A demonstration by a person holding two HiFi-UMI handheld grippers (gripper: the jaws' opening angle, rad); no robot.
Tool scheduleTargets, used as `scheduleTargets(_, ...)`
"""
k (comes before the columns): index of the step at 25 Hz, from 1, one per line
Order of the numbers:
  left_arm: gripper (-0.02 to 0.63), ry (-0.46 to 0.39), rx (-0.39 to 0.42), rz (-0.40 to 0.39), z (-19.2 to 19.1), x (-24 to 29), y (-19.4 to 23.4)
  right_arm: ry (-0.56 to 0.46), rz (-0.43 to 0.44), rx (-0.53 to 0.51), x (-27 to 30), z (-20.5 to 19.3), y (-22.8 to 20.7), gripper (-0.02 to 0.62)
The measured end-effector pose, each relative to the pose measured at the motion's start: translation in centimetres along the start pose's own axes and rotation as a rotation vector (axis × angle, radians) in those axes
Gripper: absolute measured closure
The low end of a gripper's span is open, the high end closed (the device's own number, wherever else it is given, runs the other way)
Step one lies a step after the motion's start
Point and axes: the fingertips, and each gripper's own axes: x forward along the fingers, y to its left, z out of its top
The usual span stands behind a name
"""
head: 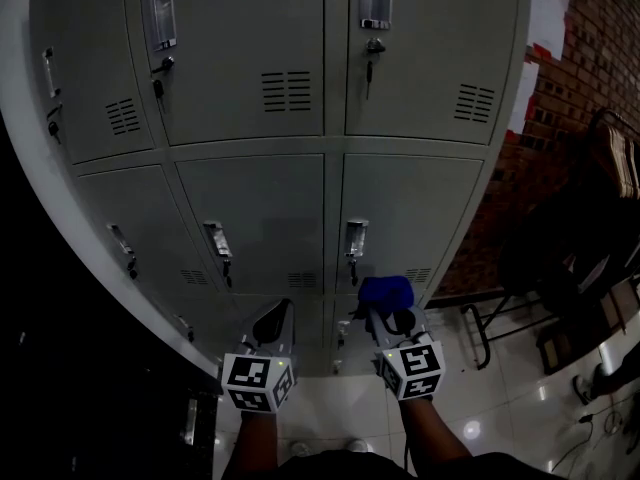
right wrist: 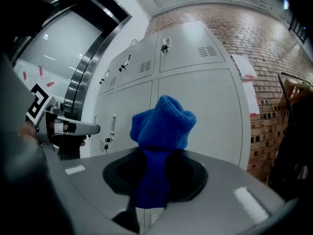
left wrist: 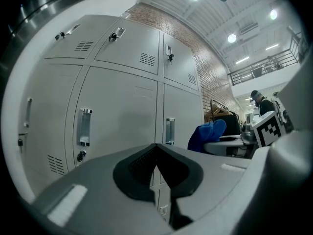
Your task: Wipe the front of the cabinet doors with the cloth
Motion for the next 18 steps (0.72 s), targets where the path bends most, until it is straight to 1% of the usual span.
scheduleTargets(18, 0.591, 0.008, 0.006, -0.011, -0.31, 0.53, -0.58, 0.005, 0.003, -0.024, -0.22, -0.38, 0.36, 0.488)
